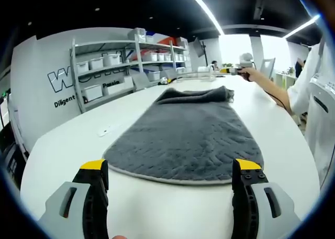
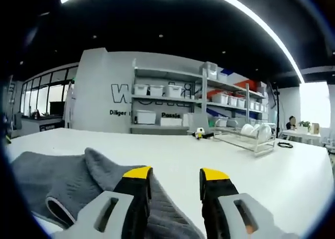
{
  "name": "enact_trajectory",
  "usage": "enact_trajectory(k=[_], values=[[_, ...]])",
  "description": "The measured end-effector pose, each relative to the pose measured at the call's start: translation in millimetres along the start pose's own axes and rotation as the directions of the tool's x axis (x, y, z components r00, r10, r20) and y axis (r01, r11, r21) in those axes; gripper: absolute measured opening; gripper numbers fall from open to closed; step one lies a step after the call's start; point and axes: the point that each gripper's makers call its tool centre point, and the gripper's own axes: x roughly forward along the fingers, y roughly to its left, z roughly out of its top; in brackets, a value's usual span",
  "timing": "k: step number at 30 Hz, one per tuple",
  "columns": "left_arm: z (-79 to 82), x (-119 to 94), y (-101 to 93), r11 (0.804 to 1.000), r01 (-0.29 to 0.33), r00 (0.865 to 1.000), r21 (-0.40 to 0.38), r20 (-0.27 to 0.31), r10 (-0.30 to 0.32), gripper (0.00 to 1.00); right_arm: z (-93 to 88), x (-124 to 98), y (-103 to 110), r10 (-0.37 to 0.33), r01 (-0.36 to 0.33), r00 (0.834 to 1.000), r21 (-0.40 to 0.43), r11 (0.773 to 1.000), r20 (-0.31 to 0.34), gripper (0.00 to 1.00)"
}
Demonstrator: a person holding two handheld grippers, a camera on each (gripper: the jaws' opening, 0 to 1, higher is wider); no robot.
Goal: Open the folded towel by lifting each exposed corner and separating the folded layers until the towel lies flat within the target outline without major curled edges
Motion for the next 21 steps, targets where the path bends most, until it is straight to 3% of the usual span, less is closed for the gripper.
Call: enact_trajectory(k=[8, 21], values=[[0.8, -0.6, -0.2, 1.0, -0.001, 1.0, 0.003, 0.002, 0.001, 0.97, -0.9, 4.5, 14.5, 0.048, -0.049, 0.999, -0.042, 0.998, -0.017, 0.51], [0.5, 0.0, -1.7, 1.0, 0.004, 1.0, 0.006, -0.001, -0.004, 0.97, -8.5, 9.3, 39.4, 0.145, -0.149, 0.988, -0.055, 0.987, -0.058, 0.67]])
